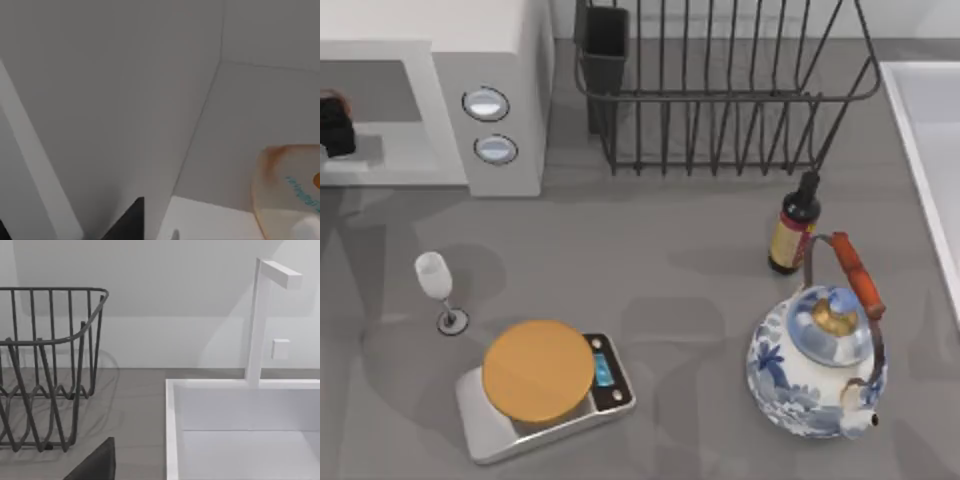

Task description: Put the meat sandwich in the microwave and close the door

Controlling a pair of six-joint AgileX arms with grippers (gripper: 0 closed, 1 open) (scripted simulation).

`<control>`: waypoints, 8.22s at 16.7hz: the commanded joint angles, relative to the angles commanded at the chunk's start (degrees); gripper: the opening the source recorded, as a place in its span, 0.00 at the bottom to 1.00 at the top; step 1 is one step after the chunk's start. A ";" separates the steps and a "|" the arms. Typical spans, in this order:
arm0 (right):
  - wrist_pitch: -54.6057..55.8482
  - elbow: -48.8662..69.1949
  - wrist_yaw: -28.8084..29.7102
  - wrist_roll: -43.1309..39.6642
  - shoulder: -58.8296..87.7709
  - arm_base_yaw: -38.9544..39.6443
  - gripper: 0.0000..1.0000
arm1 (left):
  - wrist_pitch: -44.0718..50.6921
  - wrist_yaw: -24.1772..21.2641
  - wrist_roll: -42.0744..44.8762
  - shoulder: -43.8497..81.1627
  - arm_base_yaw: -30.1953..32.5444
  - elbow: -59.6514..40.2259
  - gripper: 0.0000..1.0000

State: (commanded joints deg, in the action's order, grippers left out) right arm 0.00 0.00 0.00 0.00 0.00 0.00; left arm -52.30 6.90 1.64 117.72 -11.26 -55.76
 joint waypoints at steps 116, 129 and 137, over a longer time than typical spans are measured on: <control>0.00 0.00 0.00 0.00 0.00 0.00 1.00 | 54.79 7.16 -1.66 -118.81 25.33 54.35 0.00; 0.00 0.00 0.00 0.00 0.00 0.00 1.00 | 48.56 18.04 -1.61 -111.46 36.18 53.51 0.00; 0.00 0.00 0.00 0.00 0.00 0.00 1.00 | 41.62 24.65 -1.51 -103.95 42.81 52.89 0.00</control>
State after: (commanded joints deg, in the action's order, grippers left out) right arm 0.00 0.00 0.00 0.00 0.00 0.00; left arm -10.68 31.55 0.13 13.77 31.55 -2.87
